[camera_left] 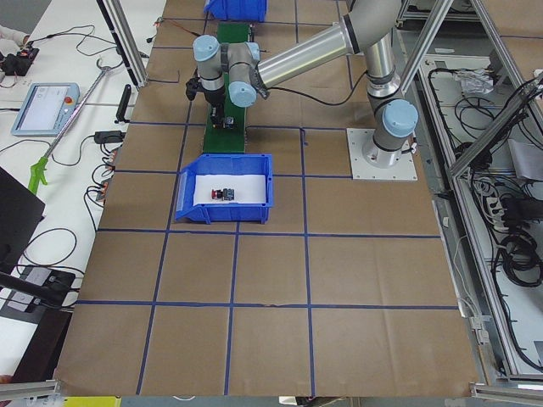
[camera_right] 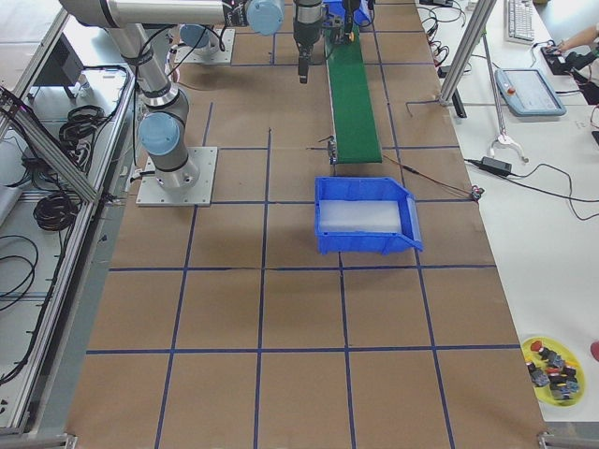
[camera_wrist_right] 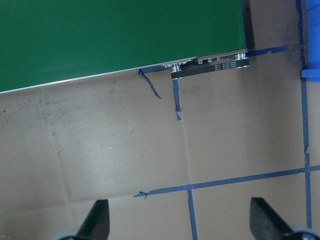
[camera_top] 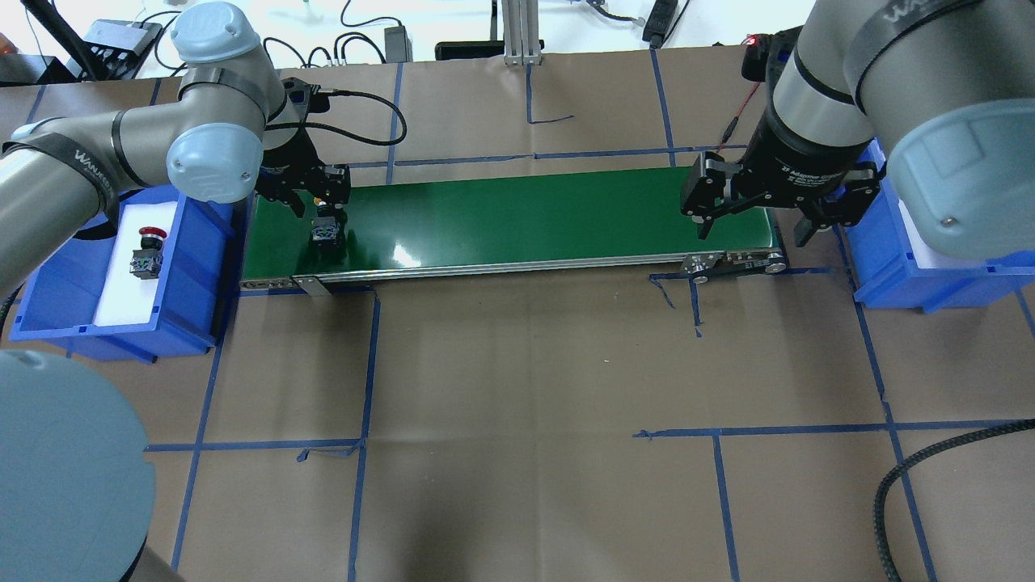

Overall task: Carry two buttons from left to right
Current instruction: 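Carry the yellow button to the conveyor and set it on the belt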

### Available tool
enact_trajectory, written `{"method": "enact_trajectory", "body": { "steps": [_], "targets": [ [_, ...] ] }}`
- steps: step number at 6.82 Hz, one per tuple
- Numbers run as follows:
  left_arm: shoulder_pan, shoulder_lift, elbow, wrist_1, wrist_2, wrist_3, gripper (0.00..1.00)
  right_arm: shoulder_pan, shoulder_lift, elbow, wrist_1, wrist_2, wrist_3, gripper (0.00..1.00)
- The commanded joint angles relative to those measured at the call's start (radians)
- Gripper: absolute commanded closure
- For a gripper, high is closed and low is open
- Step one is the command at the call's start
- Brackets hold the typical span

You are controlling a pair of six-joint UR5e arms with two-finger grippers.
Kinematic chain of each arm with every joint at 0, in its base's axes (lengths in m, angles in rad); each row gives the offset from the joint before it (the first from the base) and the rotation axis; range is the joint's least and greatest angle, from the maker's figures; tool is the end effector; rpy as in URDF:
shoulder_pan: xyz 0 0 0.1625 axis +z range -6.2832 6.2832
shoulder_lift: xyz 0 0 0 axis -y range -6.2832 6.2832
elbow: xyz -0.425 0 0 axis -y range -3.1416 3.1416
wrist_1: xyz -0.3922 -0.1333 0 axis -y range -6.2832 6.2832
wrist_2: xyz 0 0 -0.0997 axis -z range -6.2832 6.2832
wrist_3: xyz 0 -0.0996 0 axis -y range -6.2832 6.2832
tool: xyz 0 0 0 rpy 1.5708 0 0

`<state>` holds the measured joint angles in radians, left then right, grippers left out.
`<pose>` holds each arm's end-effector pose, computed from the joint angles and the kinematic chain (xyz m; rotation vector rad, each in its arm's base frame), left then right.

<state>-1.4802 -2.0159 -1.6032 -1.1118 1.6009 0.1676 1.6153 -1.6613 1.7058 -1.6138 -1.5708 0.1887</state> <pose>-0.0728 -0.6384 0.2645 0.1203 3.1116 0.0346 0.1533 -0.4466 0.4686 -0.2263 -3.1333 -0.0023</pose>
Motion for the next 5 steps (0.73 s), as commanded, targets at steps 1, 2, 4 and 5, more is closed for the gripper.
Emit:
{"method": "enact_trajectory", "body": {
  "steps": [1, 2, 4, 5],
  "targets": [
    [0.000, 0.014, 0.011, -0.005, 0.004, 0.001, 0.00, -0.002, 0.000, 0.000, -0.002, 0.000, 0.000, 0.00],
    [0.001, 0.044, 0.034, -0.038, 0.004, 0.001, 0.00, -0.002, 0.000, 0.000, 0.000, 0.000, 0.000, 0.00],
    [0.011, 0.164, 0.029, -0.133, 0.002, 0.004, 0.00, -0.002, 0.000, 0.000, 0.000, 0.000, 0.000, 0.00],
    [0.012, 0.201, 0.034, -0.179, 0.004, 0.006, 0.00, -0.002, 0.000, 0.000, 0.000, 0.000, 0.000, 0.00]
  ]
}}
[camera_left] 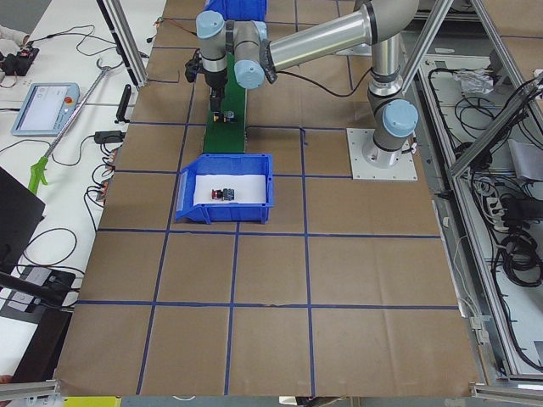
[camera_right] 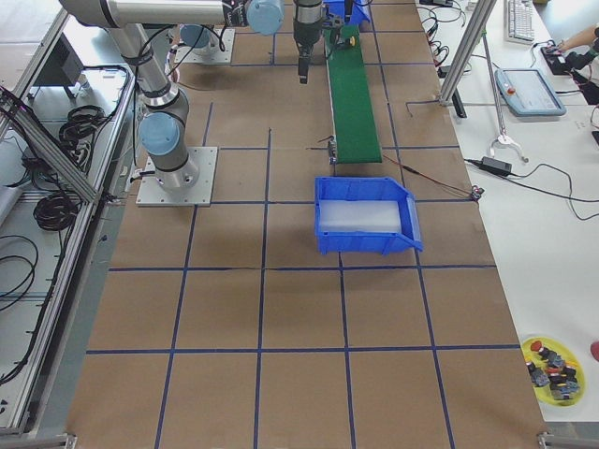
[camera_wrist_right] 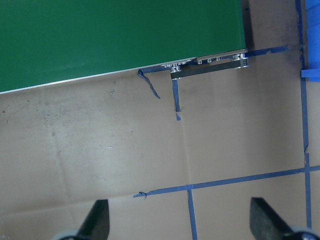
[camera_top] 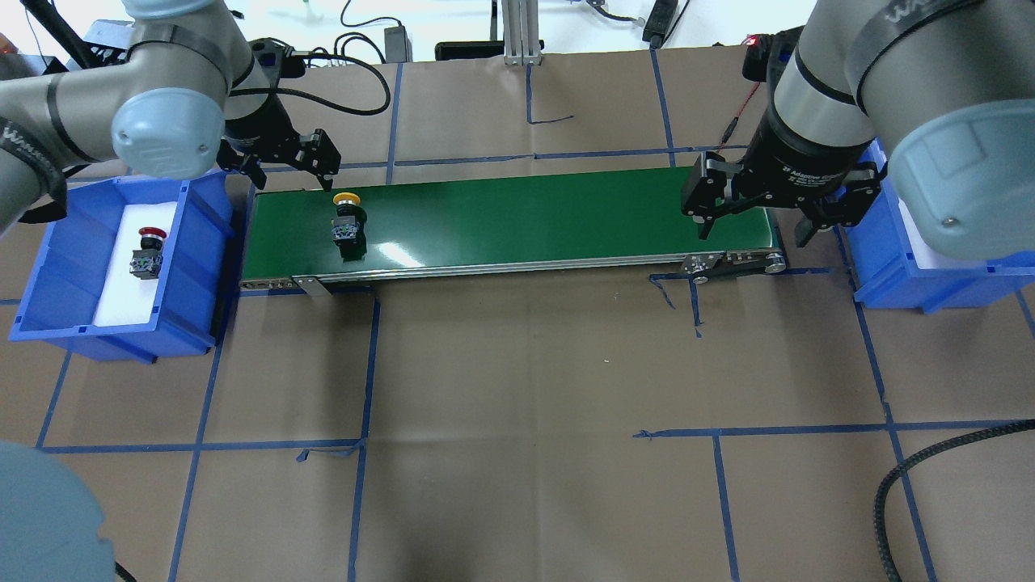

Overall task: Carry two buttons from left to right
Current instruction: 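Open the left gripper and move it back over the red button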

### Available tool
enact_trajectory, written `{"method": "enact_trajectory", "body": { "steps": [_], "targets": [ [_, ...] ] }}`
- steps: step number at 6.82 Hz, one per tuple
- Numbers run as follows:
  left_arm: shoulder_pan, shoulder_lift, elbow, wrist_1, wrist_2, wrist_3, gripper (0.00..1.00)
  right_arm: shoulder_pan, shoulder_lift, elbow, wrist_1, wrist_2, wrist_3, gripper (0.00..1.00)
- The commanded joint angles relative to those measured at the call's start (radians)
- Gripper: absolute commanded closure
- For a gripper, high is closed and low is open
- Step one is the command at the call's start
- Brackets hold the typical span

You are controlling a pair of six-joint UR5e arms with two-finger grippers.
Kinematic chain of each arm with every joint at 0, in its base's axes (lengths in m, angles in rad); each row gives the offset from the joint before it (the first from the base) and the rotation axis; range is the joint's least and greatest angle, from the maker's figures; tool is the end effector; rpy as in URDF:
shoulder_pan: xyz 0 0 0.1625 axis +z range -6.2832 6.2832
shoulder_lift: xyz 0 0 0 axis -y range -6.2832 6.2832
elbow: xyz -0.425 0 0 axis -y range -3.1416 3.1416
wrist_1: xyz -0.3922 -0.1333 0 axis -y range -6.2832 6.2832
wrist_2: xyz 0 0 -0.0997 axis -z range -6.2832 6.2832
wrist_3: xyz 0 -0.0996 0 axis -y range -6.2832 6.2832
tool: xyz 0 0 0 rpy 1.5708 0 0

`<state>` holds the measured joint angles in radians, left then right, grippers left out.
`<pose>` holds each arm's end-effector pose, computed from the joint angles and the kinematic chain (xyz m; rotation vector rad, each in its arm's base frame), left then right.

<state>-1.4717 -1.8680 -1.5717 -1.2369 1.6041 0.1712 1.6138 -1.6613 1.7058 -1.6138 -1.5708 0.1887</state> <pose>-0.0697 -0.6125 0.3578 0.1109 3.1014 -0.0481 0.1526 -0.4468 0.4686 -0.2286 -3.1331 -0.0023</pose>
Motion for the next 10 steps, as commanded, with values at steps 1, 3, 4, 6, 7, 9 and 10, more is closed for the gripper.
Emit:
{"method": "enact_trajectory", "body": {
  "steps": [1, 3, 4, 6, 7, 9, 10],
  "targets": [
    [0.004, 0.079, -0.004, -0.076, 0.003, 0.002, 0.00, 0.000, 0.000, 0.000, 0.000, 0.000, 0.000, 0.00],
    [0.013, 0.084, -0.004, -0.075, 0.008, 0.013, 0.00, 0.000, 0.000, 0.000, -0.001, 0.000, 0.000, 0.00],
    [0.063, 0.084, -0.001, -0.073, 0.004, 0.043, 0.00, 0.000, 0.000, 0.000, -0.001, 0.000, 0.002, 0.00],
    [0.210, 0.058, 0.004, -0.075, -0.004, 0.173, 0.00, 0.000, 0.000, 0.000, -0.001, 0.000, 0.000, 0.00],
    [0.261, 0.049, -0.001, -0.061, 0.000, 0.271, 0.00, 0.000, 0.002, 0.000, -0.001, 0.000, 0.000, 0.00],
    [0.406, 0.008, 0.005, -0.049, -0.001, 0.370, 0.00, 0.000, 0.000, 0.000, -0.001, 0.000, 0.000, 0.00],
    [0.445, -0.009, 0.006, -0.032, -0.004, 0.399, 0.00, 0.000, 0.000, 0.000, -0.001, 0.000, 0.000, 0.00]
  ]
}}
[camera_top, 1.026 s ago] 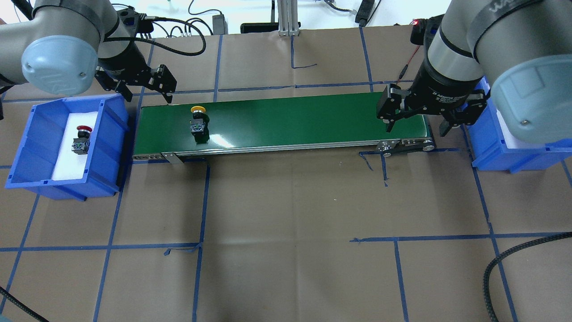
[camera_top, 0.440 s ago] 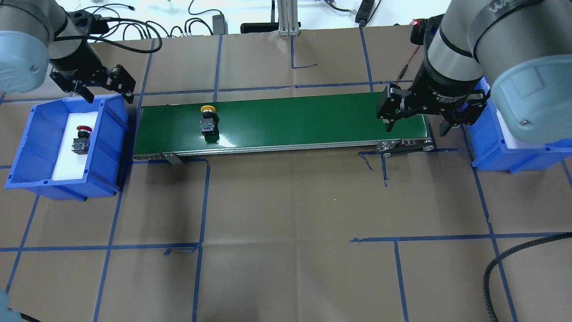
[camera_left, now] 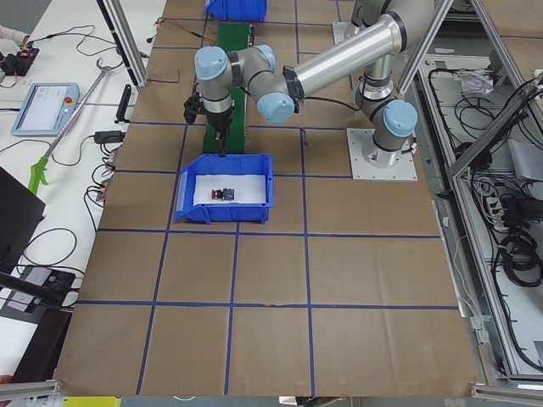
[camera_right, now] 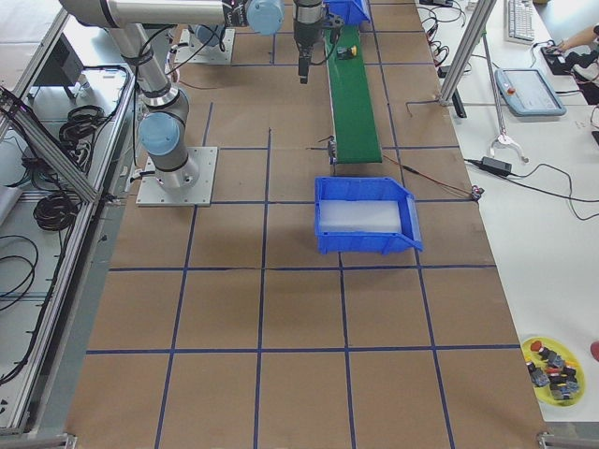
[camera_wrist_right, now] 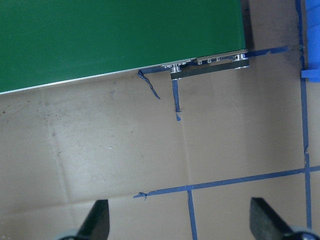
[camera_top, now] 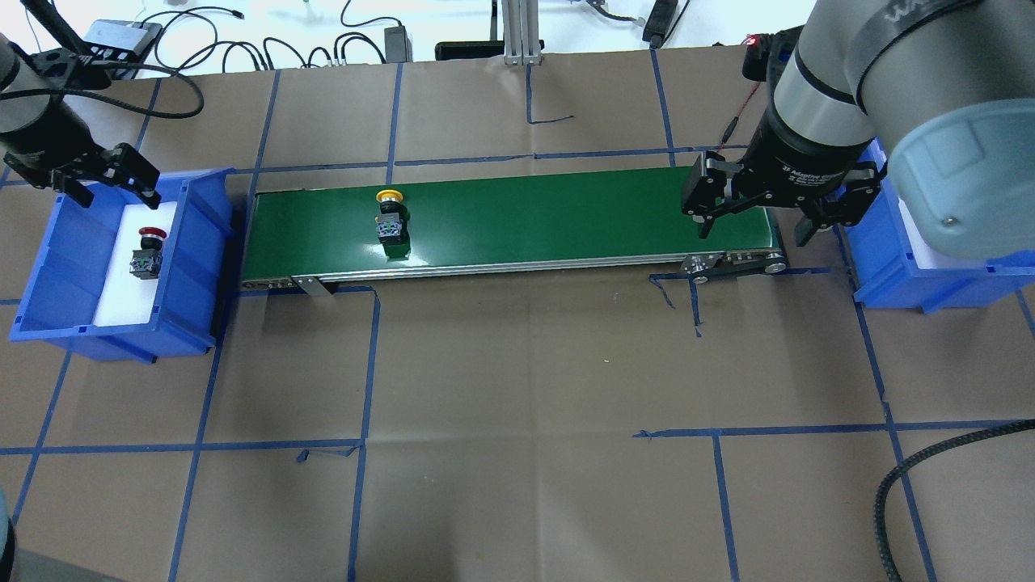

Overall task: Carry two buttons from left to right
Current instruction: 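Open the left gripper and move it back over the red button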

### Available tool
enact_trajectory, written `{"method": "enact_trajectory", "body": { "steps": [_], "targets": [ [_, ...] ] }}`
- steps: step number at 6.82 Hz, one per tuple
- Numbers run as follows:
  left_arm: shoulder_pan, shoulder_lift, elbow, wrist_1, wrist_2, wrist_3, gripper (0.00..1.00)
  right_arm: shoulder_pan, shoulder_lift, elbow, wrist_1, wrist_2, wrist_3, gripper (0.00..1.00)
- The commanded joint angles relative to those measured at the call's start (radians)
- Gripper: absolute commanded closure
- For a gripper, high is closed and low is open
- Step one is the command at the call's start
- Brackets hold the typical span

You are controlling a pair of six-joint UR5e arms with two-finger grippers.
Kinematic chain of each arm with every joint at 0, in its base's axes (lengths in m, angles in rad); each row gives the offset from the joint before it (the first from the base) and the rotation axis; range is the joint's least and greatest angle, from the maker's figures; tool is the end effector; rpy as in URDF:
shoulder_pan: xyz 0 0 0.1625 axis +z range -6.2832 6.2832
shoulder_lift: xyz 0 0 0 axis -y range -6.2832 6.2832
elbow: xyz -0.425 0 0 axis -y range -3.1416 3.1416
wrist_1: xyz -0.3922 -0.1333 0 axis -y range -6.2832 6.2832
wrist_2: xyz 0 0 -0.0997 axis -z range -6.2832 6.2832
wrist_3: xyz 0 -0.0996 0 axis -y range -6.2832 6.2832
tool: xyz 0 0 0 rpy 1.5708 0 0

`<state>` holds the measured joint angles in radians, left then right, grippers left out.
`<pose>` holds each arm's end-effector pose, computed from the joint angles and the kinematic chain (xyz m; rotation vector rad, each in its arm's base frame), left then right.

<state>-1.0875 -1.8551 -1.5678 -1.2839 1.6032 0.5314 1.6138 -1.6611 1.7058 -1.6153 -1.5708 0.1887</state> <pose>0.1619 -0.5884 0.3626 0.0747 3.1096 0.0169 0.1527 -0.4470 0.4686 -0.2287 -3.1332 -0.0003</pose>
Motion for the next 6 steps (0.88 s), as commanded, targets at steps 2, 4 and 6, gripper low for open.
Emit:
{"method": "enact_trajectory", "body": {
  "steps": [2, 4, 6],
  "targets": [
    [0.064, -0.024, -0.033, 0.086, -0.003, 0.051, 0.00, 0.000, 0.000, 0.000, 0.000, 0.000, 0.000, 0.00],
    [0.064, -0.058, -0.037, 0.130, -0.002, 0.056, 0.01, 0.000, 0.000, 0.000, 0.000, 0.000, 0.000, 0.00],
    [0.064, -0.102, -0.040, 0.144, -0.005, 0.053, 0.01, 0.000, 0.000, 0.000, 0.000, 0.000, 0.000, 0.00]
  ]
}}
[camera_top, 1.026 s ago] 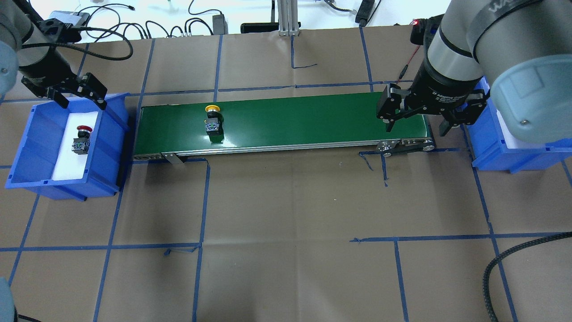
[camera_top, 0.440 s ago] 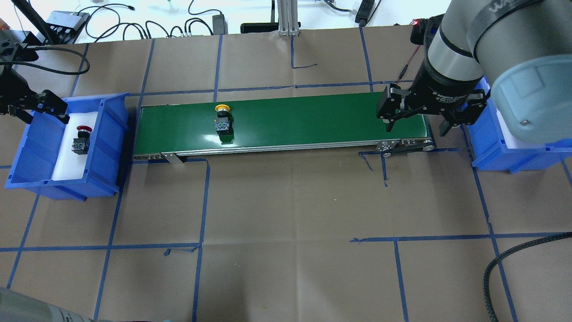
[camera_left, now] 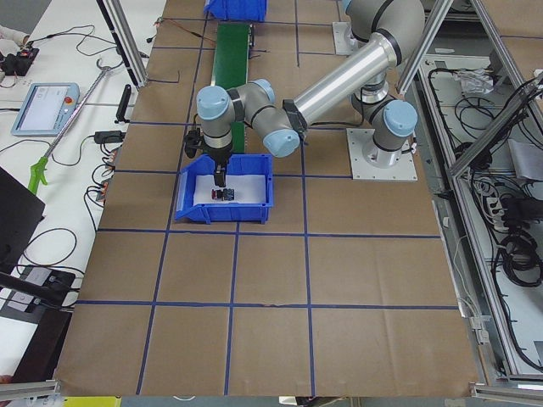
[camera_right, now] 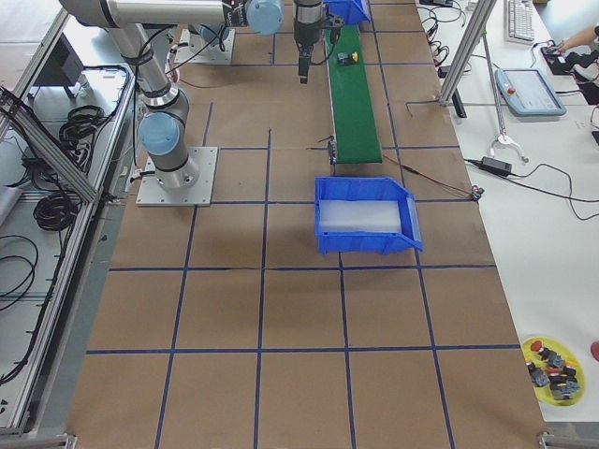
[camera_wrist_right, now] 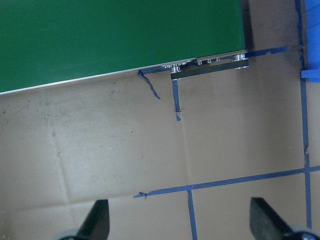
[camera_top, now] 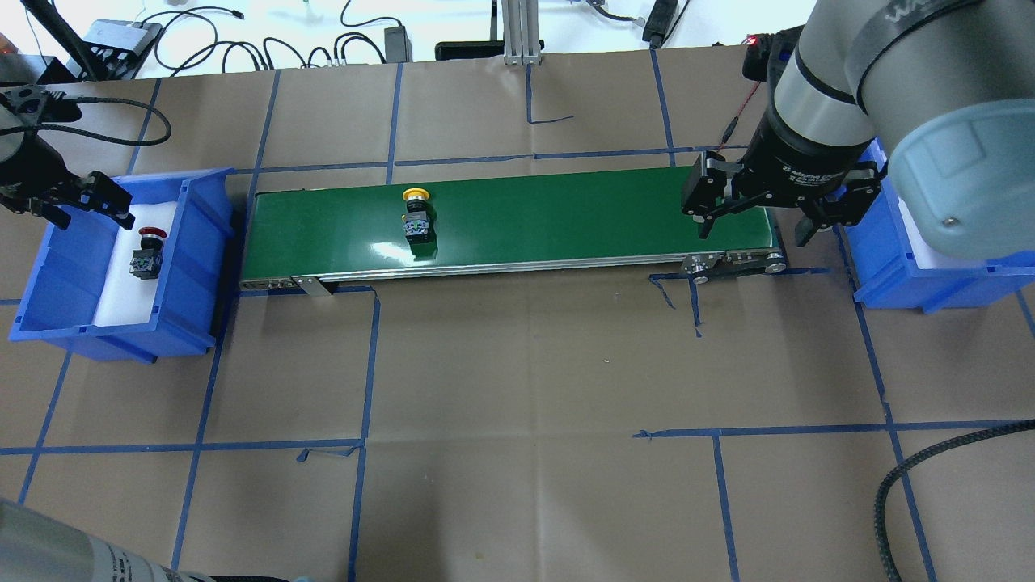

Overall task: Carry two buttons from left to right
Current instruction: 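Lower the left gripper, grasp the red button and lift it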

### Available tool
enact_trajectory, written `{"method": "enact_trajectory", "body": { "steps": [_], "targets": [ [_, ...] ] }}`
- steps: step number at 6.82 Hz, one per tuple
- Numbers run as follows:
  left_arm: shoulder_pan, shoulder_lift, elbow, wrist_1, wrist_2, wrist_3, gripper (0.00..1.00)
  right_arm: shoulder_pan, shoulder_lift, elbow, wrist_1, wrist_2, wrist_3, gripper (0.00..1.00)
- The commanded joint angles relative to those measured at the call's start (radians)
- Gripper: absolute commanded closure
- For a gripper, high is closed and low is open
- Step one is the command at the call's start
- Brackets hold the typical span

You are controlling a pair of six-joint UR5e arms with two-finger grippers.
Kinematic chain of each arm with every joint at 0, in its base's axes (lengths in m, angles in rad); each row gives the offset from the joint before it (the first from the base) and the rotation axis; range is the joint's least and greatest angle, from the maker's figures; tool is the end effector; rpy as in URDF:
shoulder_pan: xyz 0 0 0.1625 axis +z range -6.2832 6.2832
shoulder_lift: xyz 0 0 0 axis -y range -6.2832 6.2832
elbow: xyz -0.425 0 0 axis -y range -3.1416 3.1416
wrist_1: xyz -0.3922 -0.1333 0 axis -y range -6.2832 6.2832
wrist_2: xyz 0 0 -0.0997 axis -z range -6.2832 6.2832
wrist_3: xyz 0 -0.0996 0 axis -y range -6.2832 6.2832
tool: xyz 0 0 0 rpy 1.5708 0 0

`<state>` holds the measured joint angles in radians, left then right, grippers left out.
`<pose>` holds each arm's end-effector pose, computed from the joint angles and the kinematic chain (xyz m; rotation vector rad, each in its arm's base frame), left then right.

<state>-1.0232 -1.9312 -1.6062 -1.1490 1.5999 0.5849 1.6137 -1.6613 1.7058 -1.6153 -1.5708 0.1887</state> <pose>0.2083 -0.5921 0.3120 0.0573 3.1025 -0.0098 0.1526 -0.4470 0.4687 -0.2288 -3.1332 0.0000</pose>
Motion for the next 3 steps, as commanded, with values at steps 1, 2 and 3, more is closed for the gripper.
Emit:
{"method": "enact_trajectory", "body": {
  "steps": [1, 2, 3],
  "targets": [
    [0.000, -0.051, -0.003, 0.026, -0.002, 0.001, 0.01, 0.000, 0.000, 0.000, 0.000, 0.000, 0.000, 0.00],
    [-0.001, -0.067, -0.014, 0.044, -0.002, 0.001, 0.01, 0.000, 0.000, 0.000, 0.000, 0.000, 0.000, 0.00],
    [0.000, -0.071, -0.046, 0.093, -0.002, 0.001, 0.01, 0.000, 0.000, 0.000, 0.000, 0.000, 0.000, 0.00]
  ]
}}
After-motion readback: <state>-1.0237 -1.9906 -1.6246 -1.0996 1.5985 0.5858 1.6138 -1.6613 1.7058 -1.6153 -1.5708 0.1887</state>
